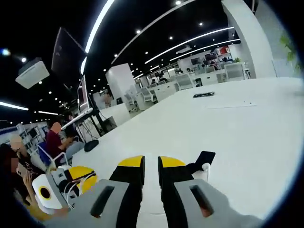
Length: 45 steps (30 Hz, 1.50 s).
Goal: Peel open the Velcro strap on the desktop, arrange the wired earphones neatly onto it, and close the Velcro strap to secure them.
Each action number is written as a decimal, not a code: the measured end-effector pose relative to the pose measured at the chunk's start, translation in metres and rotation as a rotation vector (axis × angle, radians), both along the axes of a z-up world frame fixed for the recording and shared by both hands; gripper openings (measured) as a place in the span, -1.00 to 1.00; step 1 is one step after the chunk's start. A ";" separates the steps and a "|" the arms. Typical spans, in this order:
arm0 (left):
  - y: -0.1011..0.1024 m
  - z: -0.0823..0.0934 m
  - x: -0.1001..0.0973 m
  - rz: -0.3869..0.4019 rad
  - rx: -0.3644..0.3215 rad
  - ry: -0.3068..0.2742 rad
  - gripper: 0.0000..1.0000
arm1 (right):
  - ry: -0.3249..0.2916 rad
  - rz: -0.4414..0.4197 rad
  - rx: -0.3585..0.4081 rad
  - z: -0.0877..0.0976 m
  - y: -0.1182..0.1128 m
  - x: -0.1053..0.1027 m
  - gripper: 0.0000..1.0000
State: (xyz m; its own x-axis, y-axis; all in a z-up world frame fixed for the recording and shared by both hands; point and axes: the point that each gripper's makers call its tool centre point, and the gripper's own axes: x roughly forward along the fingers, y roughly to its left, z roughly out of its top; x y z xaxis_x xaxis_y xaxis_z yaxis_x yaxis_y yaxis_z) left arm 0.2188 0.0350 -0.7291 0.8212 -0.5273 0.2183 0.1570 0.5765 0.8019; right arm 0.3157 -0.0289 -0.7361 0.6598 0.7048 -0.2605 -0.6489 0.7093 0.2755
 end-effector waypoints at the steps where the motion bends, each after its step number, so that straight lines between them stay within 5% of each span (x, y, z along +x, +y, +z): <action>1: 0.000 0.000 0.000 -0.001 0.002 0.001 -0.88 | -0.002 -0.012 -0.013 -0.005 -0.006 0.002 -0.73; 5: -0.002 -0.001 0.000 -0.004 0.010 0.002 -0.88 | 0.009 -0.054 -0.029 -0.020 -0.022 0.013 -0.73; 9: -0.002 -0.001 0.000 -0.004 0.012 -0.001 -0.88 | 0.072 -0.106 0.067 -0.028 -0.031 0.024 -0.73; 15: -0.002 -0.001 -0.001 -0.004 0.013 -0.004 -0.88 | 0.092 -0.156 0.077 -0.044 -0.045 0.036 -0.73; 25: -0.002 0.000 -0.001 -0.005 0.008 -0.008 -0.88 | 0.047 -0.201 0.039 -0.061 -0.056 0.049 -0.72; 30: -0.001 0.001 -0.001 0.000 0.003 -0.010 -0.88 | -0.053 -0.197 0.002 -0.055 -0.053 0.047 -0.70; 45: -0.001 -0.001 0.001 0.008 0.006 -0.010 -0.88 | -0.069 -0.180 -0.147 -0.069 -0.050 0.049 -0.64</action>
